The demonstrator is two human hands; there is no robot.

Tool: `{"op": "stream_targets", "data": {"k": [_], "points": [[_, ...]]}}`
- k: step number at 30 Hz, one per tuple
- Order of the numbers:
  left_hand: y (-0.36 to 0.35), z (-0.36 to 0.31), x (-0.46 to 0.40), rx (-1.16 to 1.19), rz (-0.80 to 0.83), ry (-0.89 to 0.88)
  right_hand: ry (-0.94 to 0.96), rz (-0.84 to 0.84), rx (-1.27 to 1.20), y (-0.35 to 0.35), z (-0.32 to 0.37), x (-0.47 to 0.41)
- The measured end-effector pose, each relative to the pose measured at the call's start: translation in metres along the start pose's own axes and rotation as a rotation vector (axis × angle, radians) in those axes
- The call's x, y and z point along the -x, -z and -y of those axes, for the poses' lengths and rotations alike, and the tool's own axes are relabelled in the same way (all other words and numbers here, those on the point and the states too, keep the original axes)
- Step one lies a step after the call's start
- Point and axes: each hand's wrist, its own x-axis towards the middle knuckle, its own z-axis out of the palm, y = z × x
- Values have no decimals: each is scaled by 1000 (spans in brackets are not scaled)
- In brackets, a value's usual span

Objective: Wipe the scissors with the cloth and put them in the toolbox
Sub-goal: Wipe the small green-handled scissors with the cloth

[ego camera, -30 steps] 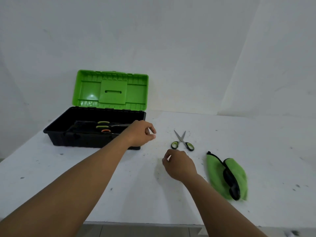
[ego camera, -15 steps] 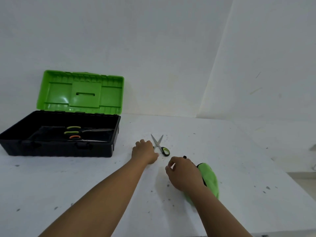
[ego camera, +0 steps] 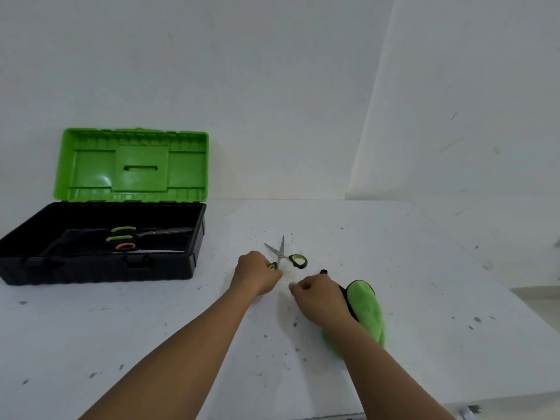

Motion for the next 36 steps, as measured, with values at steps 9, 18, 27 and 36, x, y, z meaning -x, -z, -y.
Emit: {"op": "stream_targets", "data": {"k": [9,18,27,36], "points": [[7,-9,70,122,-36,-244,-157,-145,-725,-7,25,16],[-4,-1,96,488,-127,-402,-183,-307,-969,27,21,34],[-34,-16,83,394,52,-64,-77,-462,-890,84,-18,56],[-76,-54,77,37,135,-2,-215,-346,-735,89,-69,77]]}}
